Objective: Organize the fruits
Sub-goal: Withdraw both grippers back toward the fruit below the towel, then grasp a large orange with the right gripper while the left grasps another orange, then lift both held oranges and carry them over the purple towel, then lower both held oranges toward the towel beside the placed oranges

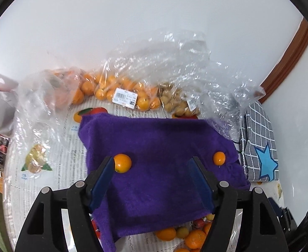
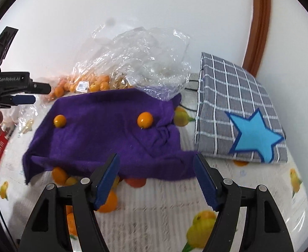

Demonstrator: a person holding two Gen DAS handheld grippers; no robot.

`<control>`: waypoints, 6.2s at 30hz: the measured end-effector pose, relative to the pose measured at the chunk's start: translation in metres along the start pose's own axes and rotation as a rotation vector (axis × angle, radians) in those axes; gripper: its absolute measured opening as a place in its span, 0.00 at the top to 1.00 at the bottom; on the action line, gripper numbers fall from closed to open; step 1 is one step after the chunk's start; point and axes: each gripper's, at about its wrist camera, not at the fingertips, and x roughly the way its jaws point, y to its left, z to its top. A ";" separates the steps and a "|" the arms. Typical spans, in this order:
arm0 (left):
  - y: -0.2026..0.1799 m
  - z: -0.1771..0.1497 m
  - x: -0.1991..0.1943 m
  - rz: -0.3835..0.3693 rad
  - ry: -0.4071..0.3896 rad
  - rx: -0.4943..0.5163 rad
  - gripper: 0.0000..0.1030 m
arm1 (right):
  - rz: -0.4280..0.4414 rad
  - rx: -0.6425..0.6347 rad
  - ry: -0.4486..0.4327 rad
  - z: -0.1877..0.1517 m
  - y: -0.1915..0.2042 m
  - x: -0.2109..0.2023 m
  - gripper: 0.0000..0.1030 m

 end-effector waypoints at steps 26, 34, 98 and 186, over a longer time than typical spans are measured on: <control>0.052 -0.134 -0.064 0.127 -0.086 -0.042 0.31 | 0.171 -0.087 0.064 -0.061 0.029 0.003 0.58; 0.069 -0.174 -0.057 0.147 -0.033 -0.055 0.31 | 0.175 -0.191 0.076 -0.073 0.052 0.022 0.58; 0.004 -0.158 0.032 -0.152 -0.132 -0.034 0.73 | 0.256 -0.032 0.070 -0.099 -0.027 0.012 0.59; 0.043 -0.066 0.031 -0.038 -0.287 -0.067 0.68 | 0.191 0.006 -0.020 0.044 -0.025 0.097 0.59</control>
